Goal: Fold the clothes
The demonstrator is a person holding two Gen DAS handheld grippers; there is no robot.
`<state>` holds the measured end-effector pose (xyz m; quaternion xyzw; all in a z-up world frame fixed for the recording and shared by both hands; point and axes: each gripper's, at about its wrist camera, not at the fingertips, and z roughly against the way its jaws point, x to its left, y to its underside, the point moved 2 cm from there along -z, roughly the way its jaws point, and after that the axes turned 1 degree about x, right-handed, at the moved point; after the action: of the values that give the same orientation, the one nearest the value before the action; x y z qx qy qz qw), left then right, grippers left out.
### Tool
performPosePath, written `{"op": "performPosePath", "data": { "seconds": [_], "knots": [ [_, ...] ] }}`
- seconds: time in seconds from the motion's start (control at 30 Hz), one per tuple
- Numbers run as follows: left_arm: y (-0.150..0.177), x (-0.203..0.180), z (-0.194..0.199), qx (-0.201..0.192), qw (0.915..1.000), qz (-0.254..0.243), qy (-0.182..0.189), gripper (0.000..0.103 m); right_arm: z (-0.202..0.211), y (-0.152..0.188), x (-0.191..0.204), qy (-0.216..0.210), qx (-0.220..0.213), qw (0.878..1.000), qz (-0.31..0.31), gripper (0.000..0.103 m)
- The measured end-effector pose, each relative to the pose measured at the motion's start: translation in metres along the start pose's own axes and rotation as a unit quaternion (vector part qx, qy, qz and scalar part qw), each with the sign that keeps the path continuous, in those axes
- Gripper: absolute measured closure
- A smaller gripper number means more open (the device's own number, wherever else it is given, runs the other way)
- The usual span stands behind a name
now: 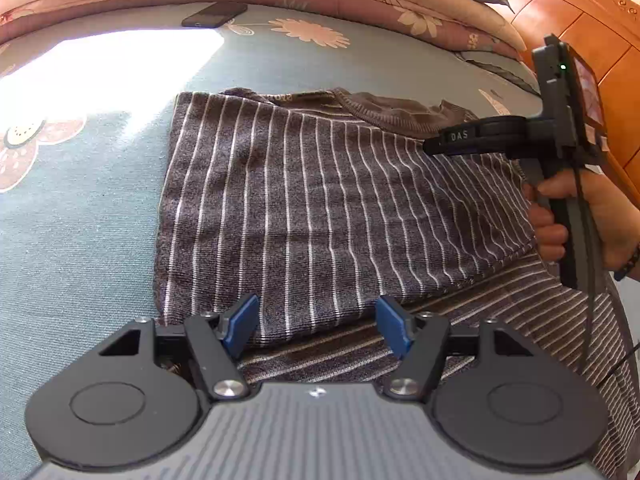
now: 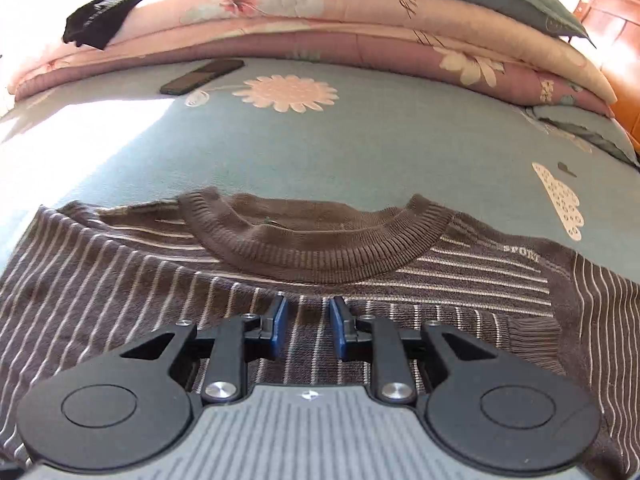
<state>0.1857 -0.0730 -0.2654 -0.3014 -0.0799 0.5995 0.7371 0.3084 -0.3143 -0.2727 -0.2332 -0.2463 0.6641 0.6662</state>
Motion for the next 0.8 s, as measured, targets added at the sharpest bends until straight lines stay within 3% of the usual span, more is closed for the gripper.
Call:
{"op": "performPosePath", "data": {
  "seconds": [0.1,0.2,0.37,0.53,0.63,0.8],
  "knots": [
    [-0.001,0.008,0.002,-0.002,0.9997,0.013,0.022,0.036,0.019,-0.015,-0.012,0.002,-0.019,0.999,-0.045,0.076],
    [-0.002,0.014,0.003,0.0,0.999,0.017,0.041,0.036,0.05,-0.008,-0.027,0.024,-0.045,0.996,-0.069,0.074],
    [-0.004,0.02,0.001,0.002,0.9982,0.006,0.06,0.036,0.02,0.01,-0.04,0.059,0.01,0.996,-0.07,0.074],
    [-0.003,0.019,0.004,0.001,0.9982,-0.003,0.06,0.036,0.006,0.001,-0.048,0.078,-0.013,0.992,-0.094,0.074],
    [-0.004,0.013,0.011,-0.005,0.9987,-0.005,0.051,0.036,0.023,0.001,-0.05,0.051,-0.022,0.99,-0.127,0.073],
    [-0.001,0.007,0.013,0.002,0.9999,-0.002,0.01,0.035,0.058,0.021,-0.038,-0.015,-0.016,0.995,-0.096,0.07]
  ]
}}
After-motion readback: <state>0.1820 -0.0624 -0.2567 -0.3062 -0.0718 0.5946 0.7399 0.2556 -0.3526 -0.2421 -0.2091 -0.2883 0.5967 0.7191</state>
